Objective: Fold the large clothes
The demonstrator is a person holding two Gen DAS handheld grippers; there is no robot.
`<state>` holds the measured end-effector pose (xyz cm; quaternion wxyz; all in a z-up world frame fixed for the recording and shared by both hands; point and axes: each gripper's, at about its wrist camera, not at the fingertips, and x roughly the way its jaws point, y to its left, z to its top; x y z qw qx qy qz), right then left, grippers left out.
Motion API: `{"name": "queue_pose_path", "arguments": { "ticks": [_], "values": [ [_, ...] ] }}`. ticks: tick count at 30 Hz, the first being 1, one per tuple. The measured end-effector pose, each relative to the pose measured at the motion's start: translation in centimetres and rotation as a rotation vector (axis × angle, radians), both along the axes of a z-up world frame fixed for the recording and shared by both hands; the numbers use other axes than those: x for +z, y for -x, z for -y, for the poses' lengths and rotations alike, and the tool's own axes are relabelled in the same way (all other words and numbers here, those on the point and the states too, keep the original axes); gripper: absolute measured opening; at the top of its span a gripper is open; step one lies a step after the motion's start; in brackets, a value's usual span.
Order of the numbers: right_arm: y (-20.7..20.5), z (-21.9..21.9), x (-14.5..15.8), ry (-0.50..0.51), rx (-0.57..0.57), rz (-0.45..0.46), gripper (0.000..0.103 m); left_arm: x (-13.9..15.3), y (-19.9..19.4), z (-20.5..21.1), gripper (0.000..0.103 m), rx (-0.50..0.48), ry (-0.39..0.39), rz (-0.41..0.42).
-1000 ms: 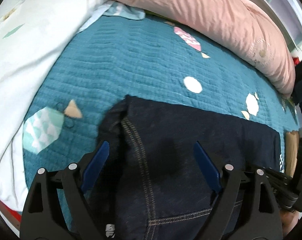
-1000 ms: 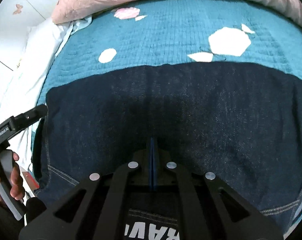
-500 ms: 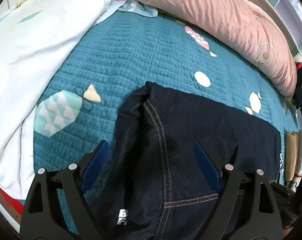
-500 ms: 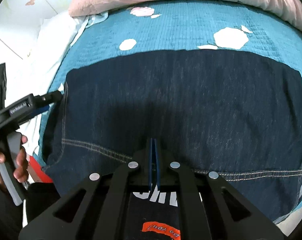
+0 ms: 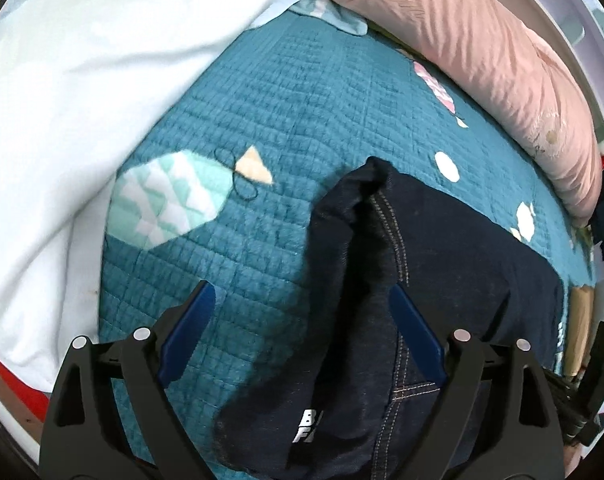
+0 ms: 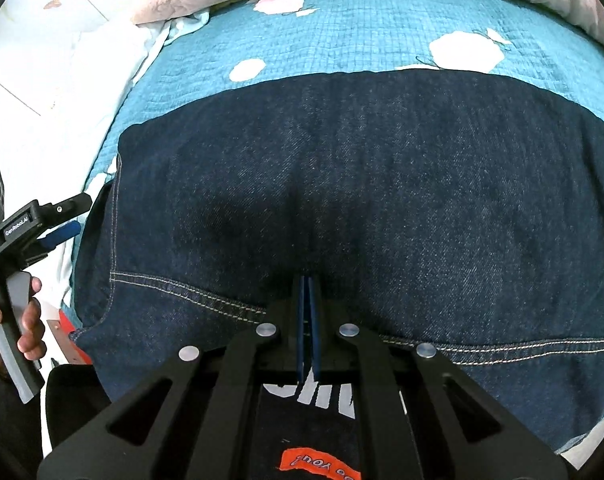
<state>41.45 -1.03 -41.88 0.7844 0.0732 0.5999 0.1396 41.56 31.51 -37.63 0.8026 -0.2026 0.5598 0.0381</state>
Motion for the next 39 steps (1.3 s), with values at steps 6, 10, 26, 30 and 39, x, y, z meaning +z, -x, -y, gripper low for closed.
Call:
{"name": "queue_pose_path", "arguments": {
  "ticks": [6, 10, 26, 30, 39],
  "values": [
    [0.1, 0.1, 0.0, -0.004, -0.005, 0.003, 0.003, -2.1, 0.3, -0.1, 0.092, 0.033, 0.085, -0.045],
    [0.1, 0.2, 0.0, -0.013, -0.013, 0.002, 0.003, -2.3, 0.2, 0.9, 0.093, -0.034, 0.038, -0.039],
    [-2.8, 2.3, 3.3, -0.128, -0.135, 0.117, 0.004, -0.2, 0.7, 4.1, 0.01, -0.189, 0.017, 0.013],
    [-5.9, 2.1, 2.7, -0.095, -0.151, 0.118, 0.003, 0.5, 1.1, 4.1, 0.008, -0.175, 0.047, 0.04],
    [-6.7, 3.0, -0.3, -0.072, -0.16, 0.06, 0.002, 5.3, 1.3, 5.2, 0.008, -0.233, 0.063, 0.106]
  ]
}}
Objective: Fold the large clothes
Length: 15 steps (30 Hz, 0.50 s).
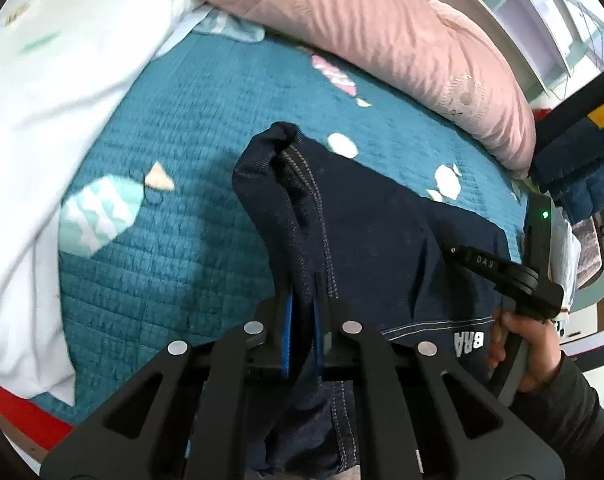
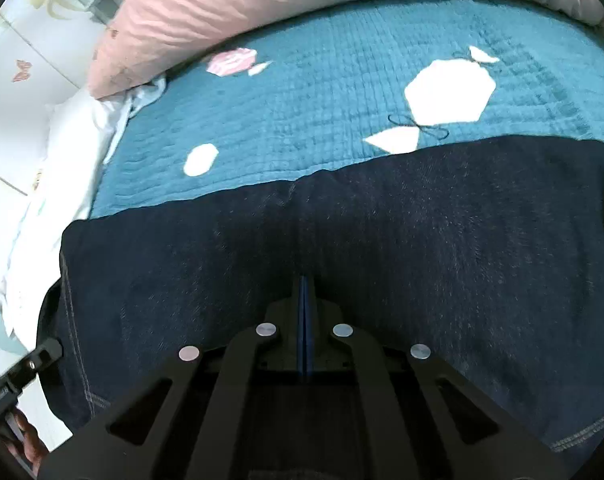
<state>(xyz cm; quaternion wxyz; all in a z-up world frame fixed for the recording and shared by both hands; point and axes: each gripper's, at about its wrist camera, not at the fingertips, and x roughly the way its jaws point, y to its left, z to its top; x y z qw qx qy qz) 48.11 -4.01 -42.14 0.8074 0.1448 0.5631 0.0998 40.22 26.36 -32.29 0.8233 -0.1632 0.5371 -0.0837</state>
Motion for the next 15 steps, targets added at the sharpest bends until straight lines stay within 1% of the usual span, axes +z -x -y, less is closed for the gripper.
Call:
{"name": "queue_pose_path", "arguments": {
  "ticks": [3, 5, 7, 8, 9, 11, 13, 15],
  "values": [
    [3.2, -0.2, 1.9, -0.007, 0.023, -0.005, 0.002, 2.0, 0.1, 1.4, 0.008, -0.02, 0.007, 0.029],
    [6.2, -0.6, 2.8, -0.012, 0.037, -0.019, 0.002, 3.3, 0.3, 2.2, 0.008, -0.037, 0.006, 0.052],
    [8.4, -0.7, 2.4, -0.009, 0.031, -0.063, 0.003, 4.8, 0.6, 3.4, 0.008, -0.058, 0.017, 0.081],
    [9.3, -0.6, 1.7, -0.02, 0.024, -0.084, 0.002, 5.5, 0.4, 4.2, 0.008, -0.068, 0.024, 0.094],
    [9.8, -0.4, 1.0, -0.021, 0.019, -0.093, 0.0, 6.4, 0.5, 5.0, 0.008, -0.081, 0.035, 0.106],
    [10.2, 0.0, -0.4, -0.045, 0.016, -0.081, 0.0, 7.6, 0.3, 6.4, 0.008, -0.101, 0.053, 0.124],
    [10.1, 0.2, -0.3, -0.073, 0.01, -0.085, 0.0, 8.9, 0.3, 8.0, 0.008, -0.126, 0.048, 0.146],
    [10.6, 0.5, 0.7, -0.086, 0.014, -0.09, 0.002, 10.3, 0.0, 10.2, 0.008, -0.154, 0.052, 0.169]
  ]
}}
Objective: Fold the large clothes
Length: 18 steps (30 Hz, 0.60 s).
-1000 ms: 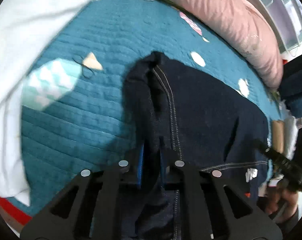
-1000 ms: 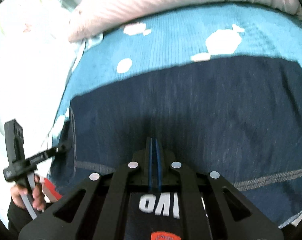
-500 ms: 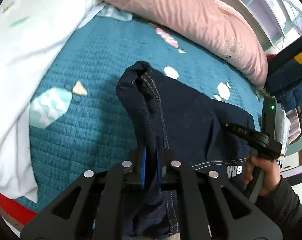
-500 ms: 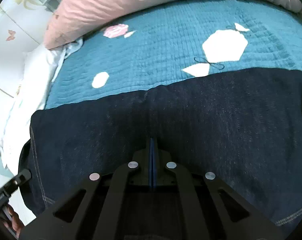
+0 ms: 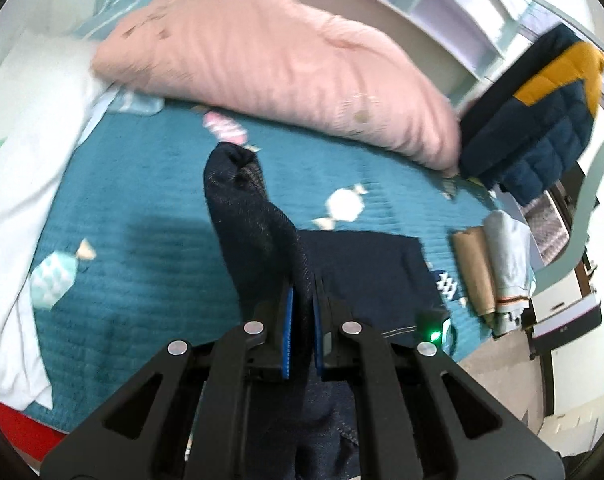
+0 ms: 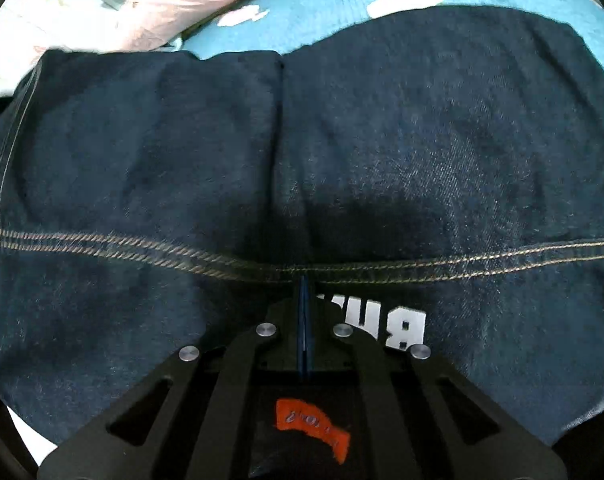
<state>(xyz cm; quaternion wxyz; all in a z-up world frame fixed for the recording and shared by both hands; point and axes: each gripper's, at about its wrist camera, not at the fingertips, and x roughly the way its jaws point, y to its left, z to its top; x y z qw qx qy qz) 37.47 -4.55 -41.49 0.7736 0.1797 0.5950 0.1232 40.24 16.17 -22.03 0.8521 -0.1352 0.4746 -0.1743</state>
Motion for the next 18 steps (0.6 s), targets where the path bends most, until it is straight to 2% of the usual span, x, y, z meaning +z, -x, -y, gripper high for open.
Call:
{"name": "queue_pose_path", "arguments": {
  "ticks": [4, 6, 8, 11, 13, 14, 15, 16, 17, 18],
  "values": [
    [2.7, 1.5, 1.1, 0.005, 0.005, 0.018, 0.002, 1.7, -0.6, 4.8, 0.008, -0.068, 0.011, 0.033],
    [3.4, 2.8, 0.4, -0.056, 0.0, 0.005, 0.0, 2.0, -1.1, 7.5, 0.008, -0.096, 0.018, 0.03],
    [4.3, 5.0, 1.7, -0.089, -0.022, 0.056, 0.003, 2.2, -1.4, 10.7, 0.008, -0.126, 0.017, 0.033],
    [4.9, 8.3, 4.5, -0.078, -0.062, 0.145, 0.005, 1.7, -2.1, 15.9, 0.008, -0.186, 0.033, 0.023],
    [5.2, 10.8, 5.7, -0.084, -0.09, 0.169, 0.005, 1.1, -2.6, 19.5, 0.007, -0.221, 0.035, 0.011],
    [5.3, 12.2, 6.0, -0.076, -0.107, 0.173, 0.005, 0.7, -2.8, 21.5, 0.006, -0.241, 0.035, 0.01],
    [5.4, 13.1, 6.0, -0.07, -0.118, 0.174, 0.005, 0.3, -2.9, 23.2, 0.0, -0.27, 0.063, 0.005],
    [5.6, 14.4, 5.9, -0.059, -0.131, 0.17, 0.005, 0.0, -3.0, 24.6, 0.0, -0.294, 0.092, -0.007],
    [5.9, 15.7, 5.7, -0.053, -0.146, 0.165, 0.005, -0.5, -3.2, 26.3, 0.0, -0.314, 0.091, -0.017],
    [6.1, 16.8, 5.5, -0.054, -0.162, 0.16, 0.005, -1.2, -3.3, 27.9, 0.0, -0.316, 0.045, -0.016]
  ]
}}
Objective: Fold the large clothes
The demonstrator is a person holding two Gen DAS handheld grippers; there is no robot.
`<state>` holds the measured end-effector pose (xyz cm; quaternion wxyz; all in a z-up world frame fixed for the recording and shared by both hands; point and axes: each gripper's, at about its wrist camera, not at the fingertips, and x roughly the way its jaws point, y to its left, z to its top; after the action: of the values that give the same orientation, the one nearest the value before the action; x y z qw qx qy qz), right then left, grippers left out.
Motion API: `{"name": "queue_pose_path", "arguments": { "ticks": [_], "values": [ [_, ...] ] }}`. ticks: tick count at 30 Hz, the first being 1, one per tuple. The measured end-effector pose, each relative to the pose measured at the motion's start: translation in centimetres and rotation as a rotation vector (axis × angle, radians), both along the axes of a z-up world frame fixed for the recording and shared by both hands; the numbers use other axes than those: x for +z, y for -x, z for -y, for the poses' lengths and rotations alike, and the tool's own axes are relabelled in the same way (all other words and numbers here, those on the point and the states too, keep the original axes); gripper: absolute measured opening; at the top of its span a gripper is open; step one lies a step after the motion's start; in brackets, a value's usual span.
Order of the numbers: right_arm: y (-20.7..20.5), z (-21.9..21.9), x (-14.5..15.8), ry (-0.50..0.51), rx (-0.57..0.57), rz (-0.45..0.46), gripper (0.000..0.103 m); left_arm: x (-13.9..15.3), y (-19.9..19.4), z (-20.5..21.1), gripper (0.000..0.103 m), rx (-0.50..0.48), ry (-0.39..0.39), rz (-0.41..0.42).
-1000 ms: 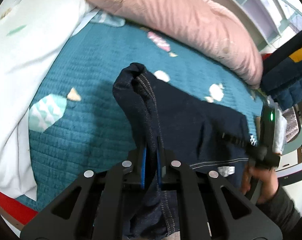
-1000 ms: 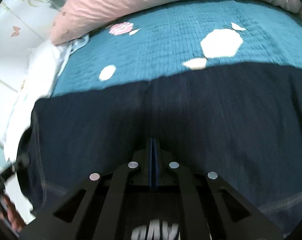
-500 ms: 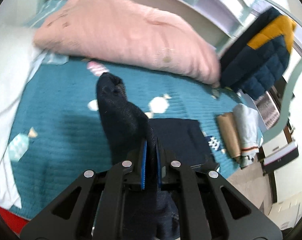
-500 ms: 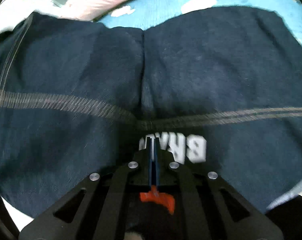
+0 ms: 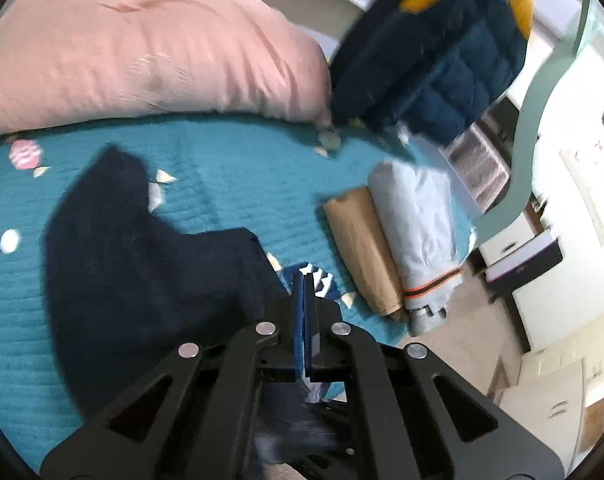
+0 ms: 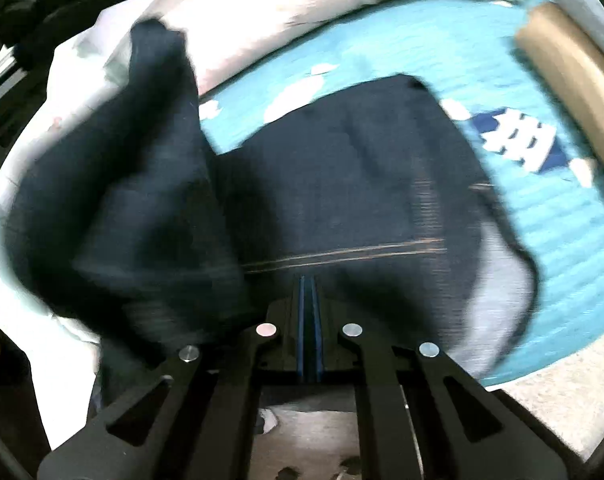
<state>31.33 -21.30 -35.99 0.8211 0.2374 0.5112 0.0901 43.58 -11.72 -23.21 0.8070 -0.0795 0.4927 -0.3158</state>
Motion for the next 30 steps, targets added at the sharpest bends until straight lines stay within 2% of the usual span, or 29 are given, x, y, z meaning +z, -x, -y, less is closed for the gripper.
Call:
{"name": "queue_pose_path", "arguments": {
  "ticks": [1, 3, 6, 10, 12, 13, 16, 18, 20, 23, 24, 27, 30],
  "values": [
    [0.2, 1.1, -0.3, -0.001, -0.022, -0.007, 0.005, -1.3, -0.4, 1.8, 0.0, -0.017, -0.039, -0.005],
    [0.5, 2.7, -1.2, -0.021, -0.055, -0.022, 0.006, -4.4, -1.3, 3.9, 0.0, -0.012, -0.048, -0.091],
    [0.7, 4.1, -2.0, -0.098, -0.064, -0.011, 0.006, -6.5, -1.2, 5.0, 0.0, -0.037, -0.077, -0.104],
    [0.7, 5.2, -2.1, -0.233, -0.042, 0.024, 0.006, -6.0, -1.0, 3.1, 0.003, -0.001, -0.086, -0.067],
    [0.1, 5.8, -2.0, -0.289, -0.036, 0.036, 0.006, -5.5, -1.1, 0.8, 0.016, 0.039, -0.076, -0.058],
    [0.1, 6.0, -2.0, -0.309, -0.033, 0.041, 0.006, -5.1, -1.3, -0.3, 0.018, 0.061, -0.072, -0.06],
    [-0.1, 7.0, -2.0, -0.313, -0.057, 0.037, 0.019, -3.9, -0.8, -4.4, 0.026, 0.14, -0.042, -0.036],
    [-0.4, 7.9, -1.6, -0.342, -0.066, 0.066, 0.035, -3.2, -0.2, -6.5, 0.038, 0.174, -0.025, -0.011],
    [-0.6, 8.6, -0.7, -0.354, -0.058, 0.099, 0.05, -3.2, 0.3, -8.5, 0.042, 0.216, -0.06, 0.008],
    [-1.6, 8.3, 1.2, -0.345, -0.013, 0.157, 0.071, -5.3, 0.2, -10.7, 0.042, 0.255, -0.119, -0.031],
    [-2.6, 7.9, 1.5, -0.337, 0.014, 0.161, 0.074, -6.3, 0.1, -11.5, 0.042, 0.269, -0.125, -0.064],
    [-5.6, 6.8, 1.2, -0.304, 0.067, 0.136, 0.075, -8.4, 0.2, -12.6, 0.042, 0.289, -0.142, -0.112],
    [-7.6, 5.4, 0.4, -0.319, 0.148, 0.104, 0.075, -9.0, 0.7, -13.5, 0.042, 0.285, -0.135, -0.114]
  ]
}}
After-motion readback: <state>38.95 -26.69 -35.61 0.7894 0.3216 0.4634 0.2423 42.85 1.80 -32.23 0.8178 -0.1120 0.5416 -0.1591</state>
